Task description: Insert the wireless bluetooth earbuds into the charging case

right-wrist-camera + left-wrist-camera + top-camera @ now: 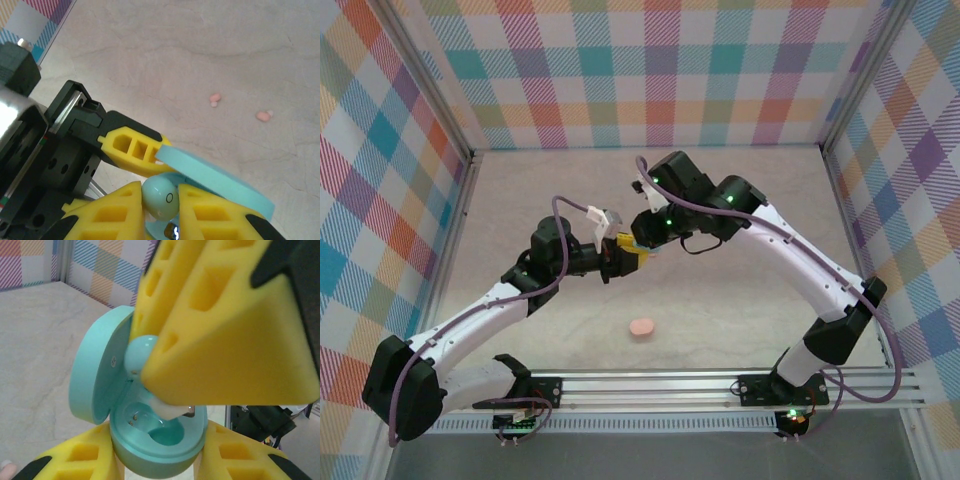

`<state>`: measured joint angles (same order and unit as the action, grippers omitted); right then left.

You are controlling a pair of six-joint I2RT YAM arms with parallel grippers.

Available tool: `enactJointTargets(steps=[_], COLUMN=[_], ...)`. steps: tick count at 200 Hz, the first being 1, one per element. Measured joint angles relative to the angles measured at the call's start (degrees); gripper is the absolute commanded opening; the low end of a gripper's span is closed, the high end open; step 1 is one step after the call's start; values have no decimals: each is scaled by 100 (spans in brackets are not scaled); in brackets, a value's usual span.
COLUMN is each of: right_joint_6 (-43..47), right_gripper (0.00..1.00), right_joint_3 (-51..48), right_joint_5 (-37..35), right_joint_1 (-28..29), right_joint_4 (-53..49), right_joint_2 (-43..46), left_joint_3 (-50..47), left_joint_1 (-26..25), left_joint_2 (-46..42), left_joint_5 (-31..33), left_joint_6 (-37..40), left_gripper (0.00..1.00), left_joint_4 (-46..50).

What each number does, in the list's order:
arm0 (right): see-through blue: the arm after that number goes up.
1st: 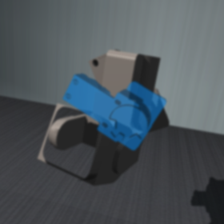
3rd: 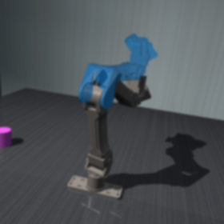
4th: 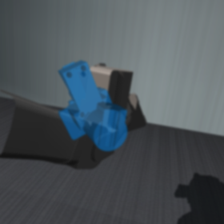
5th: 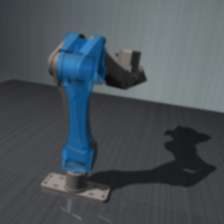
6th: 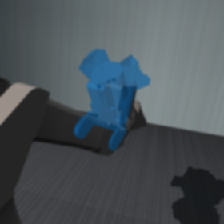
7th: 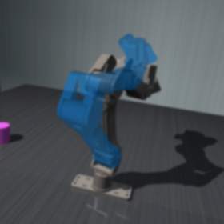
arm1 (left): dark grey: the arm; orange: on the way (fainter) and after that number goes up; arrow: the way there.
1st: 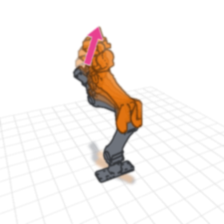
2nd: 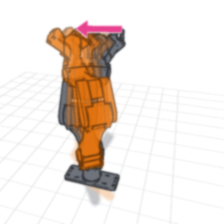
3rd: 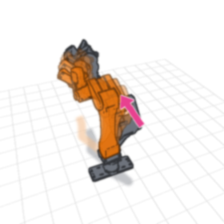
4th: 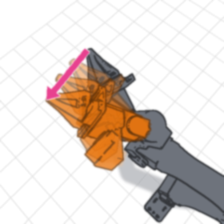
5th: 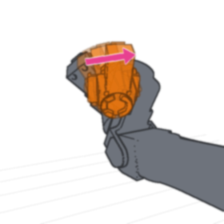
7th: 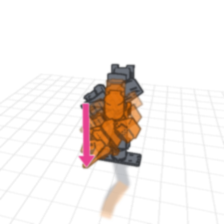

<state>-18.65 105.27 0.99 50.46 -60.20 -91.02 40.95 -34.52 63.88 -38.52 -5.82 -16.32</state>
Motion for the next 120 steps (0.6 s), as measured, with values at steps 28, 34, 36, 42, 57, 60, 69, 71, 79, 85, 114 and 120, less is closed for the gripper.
enactJointTargets(steps=[28,34,36,42,57,60,69,71,79,85,114,120], right_joint_6=[125,168,186,249,398,435,503,518,584,621,748,761], right_gripper=[20,20,20,20,20,20,20,20,20,20,20,20], right_joint_3=[-50,-52,-55,-61,-122,-149,-214,-229,-254,-256,-286,-295], right_joint_5=[-247,-315,-330,-426,-608,-660,-763,-787,-870,-929,-1108,-1143], right_joint_1=[144,192,205,264,404,435,492,503,527,553,579,579], right_joint_4=[42,48,55,68,107,114,114,114,127,133,140,142], right_joint_2=[0,0,0,0,17,26,50,55,63,63,66,66], left_joint_3=[-31,-33,-35,-39,-48,-50,-61,-63,-76,-85,-103,-105], left_joint_1=[-28,-28,-28,-33,-33,-33,-33,-33,-35,-39,-55,-57], left_joint_2=[0,0,0,0,-35,-46,-79,-87,-107,-109,-111,-111], left_joint_5=[15,17,20,20,24,26,44,44,44,46,63,63], left_joint_6=[125,140,146,164,212,227,240,245,249,249,249,249], left_gripper=[0,0,0,0,0,0,0,0,0,0,0,0], left_joint_4=[0,4,4,4,4,2,2,4,22,22,24,24])
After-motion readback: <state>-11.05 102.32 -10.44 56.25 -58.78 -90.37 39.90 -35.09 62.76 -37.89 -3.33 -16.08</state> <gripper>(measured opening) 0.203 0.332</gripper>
